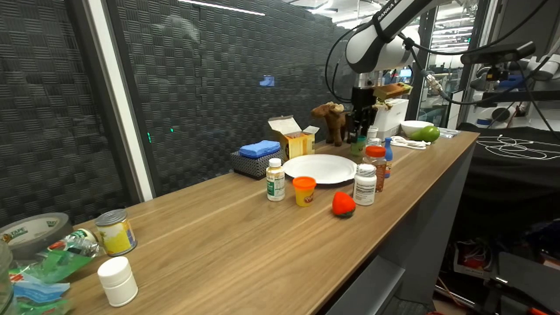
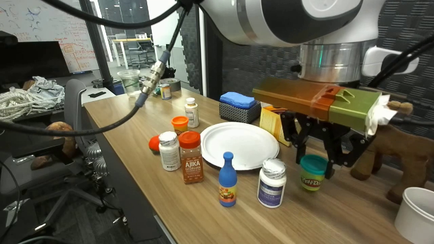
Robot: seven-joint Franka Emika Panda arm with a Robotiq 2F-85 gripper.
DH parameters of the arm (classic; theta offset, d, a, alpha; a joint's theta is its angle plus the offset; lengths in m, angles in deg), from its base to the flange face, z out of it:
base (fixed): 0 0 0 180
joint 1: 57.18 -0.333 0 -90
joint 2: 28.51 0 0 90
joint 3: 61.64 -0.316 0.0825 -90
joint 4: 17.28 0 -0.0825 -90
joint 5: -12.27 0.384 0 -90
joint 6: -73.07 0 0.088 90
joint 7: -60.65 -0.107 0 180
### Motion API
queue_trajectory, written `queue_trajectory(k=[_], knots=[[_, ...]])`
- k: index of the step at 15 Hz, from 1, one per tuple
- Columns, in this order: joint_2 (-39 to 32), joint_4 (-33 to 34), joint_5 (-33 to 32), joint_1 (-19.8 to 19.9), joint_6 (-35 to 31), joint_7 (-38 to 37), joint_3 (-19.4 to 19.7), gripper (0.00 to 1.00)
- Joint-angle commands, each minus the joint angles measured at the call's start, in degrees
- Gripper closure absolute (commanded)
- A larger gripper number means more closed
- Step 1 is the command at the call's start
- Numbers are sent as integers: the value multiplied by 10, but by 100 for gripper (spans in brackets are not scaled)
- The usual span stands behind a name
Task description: Place the containers and strawberry on the counter onto the white plate
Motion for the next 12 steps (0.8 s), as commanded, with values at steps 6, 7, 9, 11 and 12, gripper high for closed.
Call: queue_trajectory(k=[6, 7, 9, 11, 12], knots=[[67, -11, -23, -45, 31, -11, -32, 71], [69, -15, -22, -51, 37, -10, -38, 71], [66, -22, -22, -63, 47, -8, -50, 71], [56, -30, -33, -79, 35, -15, -58, 71], [49, -33, -36, -84, 29, -13, -62, 71]])
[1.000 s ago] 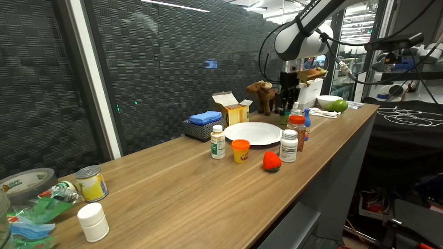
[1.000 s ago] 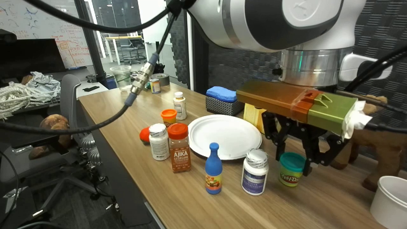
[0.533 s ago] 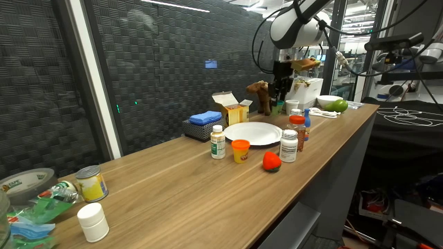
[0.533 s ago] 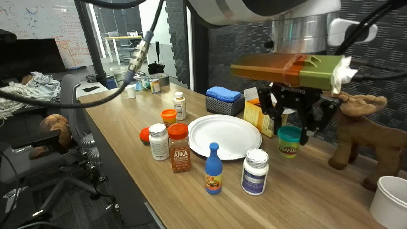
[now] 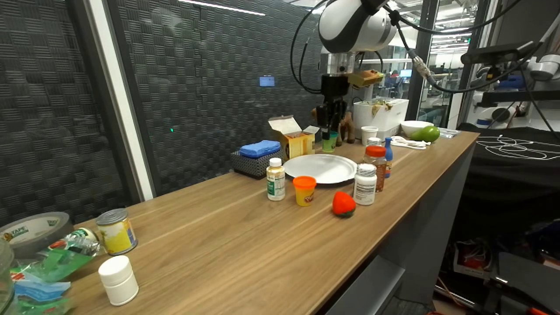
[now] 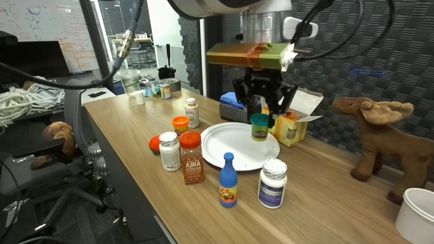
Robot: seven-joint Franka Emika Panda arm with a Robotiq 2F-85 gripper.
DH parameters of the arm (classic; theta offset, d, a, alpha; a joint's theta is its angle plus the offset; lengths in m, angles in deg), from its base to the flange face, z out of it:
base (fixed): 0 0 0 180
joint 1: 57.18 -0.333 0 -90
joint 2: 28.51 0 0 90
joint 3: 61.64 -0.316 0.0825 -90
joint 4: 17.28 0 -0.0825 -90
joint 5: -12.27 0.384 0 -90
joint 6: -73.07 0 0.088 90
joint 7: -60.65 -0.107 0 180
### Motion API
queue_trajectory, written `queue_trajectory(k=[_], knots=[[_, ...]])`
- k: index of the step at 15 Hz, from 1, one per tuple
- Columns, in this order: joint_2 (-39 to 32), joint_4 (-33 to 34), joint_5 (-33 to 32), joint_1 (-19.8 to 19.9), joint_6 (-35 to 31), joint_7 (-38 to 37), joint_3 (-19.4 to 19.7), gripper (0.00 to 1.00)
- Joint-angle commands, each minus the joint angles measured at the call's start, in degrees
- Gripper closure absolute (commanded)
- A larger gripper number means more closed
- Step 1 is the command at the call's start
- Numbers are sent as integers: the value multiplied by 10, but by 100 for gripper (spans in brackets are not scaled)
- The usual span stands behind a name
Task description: Place the containers and strawberry on the counter onto the white plate
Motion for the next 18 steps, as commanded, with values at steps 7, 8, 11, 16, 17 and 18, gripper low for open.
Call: queue_trajectory(k=[7, 8, 11, 16, 17, 18], knots=[[-46, -12, -43, -40, -59, -6, -20, 71], [-48, -9, -44, -41, -65, -6, -20, 71], [-52, 3, -44, -41, -76, -5, -21, 71], [-65, 20, -40, -38, -92, -8, -20, 71], [-67, 24, -39, -37, -94, -8, -20, 71], [-69, 27, -39, -36, -95, -8, -20, 71]])
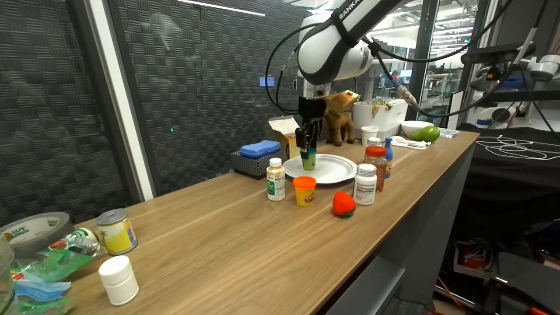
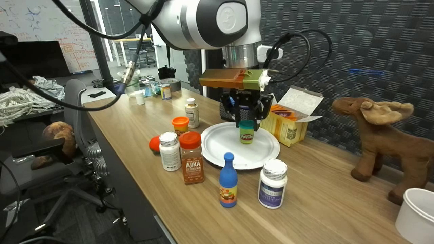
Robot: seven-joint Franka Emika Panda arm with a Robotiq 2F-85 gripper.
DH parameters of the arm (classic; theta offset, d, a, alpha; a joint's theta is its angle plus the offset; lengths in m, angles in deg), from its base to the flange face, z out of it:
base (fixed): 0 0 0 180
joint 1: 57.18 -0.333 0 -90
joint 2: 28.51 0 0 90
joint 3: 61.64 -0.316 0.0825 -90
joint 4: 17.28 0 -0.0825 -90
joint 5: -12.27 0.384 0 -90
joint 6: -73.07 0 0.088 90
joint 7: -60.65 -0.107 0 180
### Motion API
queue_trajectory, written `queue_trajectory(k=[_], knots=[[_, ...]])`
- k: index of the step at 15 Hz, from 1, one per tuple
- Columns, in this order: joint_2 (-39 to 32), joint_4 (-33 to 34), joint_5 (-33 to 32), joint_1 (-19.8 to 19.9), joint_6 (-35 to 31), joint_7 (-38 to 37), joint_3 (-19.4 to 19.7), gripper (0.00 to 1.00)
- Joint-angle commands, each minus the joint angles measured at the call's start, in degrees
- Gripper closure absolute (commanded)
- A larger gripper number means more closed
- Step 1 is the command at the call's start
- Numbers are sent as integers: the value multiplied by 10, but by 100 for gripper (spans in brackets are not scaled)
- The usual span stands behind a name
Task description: Place the containers and strawberry on the counter onto the white plate
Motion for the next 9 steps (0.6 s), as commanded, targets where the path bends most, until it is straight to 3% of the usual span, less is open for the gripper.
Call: queue_trajectory(k=[1, 9], knots=[[-14, 28, -4, 4, -12, -8, -2, 71], [-21, 24, 12, 17, -26, -14, -5, 71]])
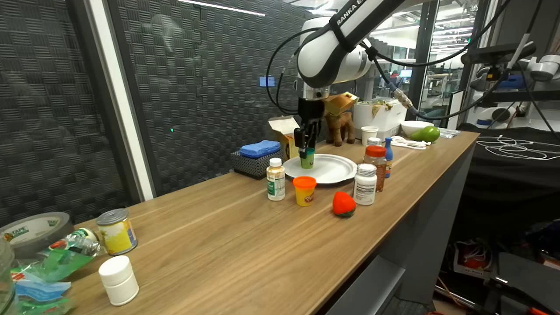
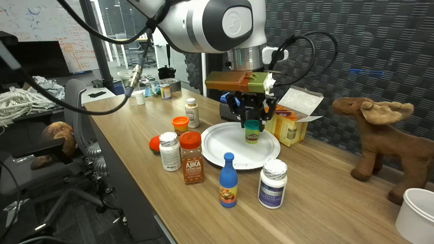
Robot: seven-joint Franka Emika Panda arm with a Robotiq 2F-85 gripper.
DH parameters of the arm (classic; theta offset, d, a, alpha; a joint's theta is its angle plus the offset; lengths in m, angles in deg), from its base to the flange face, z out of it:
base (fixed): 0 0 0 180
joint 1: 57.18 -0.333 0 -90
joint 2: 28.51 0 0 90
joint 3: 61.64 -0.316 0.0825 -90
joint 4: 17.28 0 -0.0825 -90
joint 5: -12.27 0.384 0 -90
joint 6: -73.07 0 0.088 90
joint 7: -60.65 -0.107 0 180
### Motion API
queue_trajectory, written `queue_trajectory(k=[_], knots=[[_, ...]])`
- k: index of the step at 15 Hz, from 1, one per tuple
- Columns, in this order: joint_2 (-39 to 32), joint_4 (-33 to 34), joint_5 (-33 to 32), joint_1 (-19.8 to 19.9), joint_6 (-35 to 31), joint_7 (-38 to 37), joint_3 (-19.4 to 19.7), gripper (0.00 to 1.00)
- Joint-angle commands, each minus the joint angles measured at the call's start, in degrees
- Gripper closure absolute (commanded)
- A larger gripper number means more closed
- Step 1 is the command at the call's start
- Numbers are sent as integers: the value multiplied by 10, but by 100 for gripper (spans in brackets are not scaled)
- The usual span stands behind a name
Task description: Place the containers and strawberry on the counter onto the white plate
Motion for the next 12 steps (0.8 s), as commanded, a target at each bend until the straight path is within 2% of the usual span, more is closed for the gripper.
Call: queue_trajectory(k=[1, 2, 3, 6, 10, 12], knots=[[-3, 8, 12, 11, -10, -4, -5, 71], [1, 7, 14, 11, -9, -4, -6, 21], [5, 6, 15, 12, -10, -4, -6, 19], [30, 3, 17, 10, -12, -12, -6, 0], [82, -4, 19, 7, -19, -37, 0, 0], [113, -16, 6, 4, -8, -73, 14, 0]])
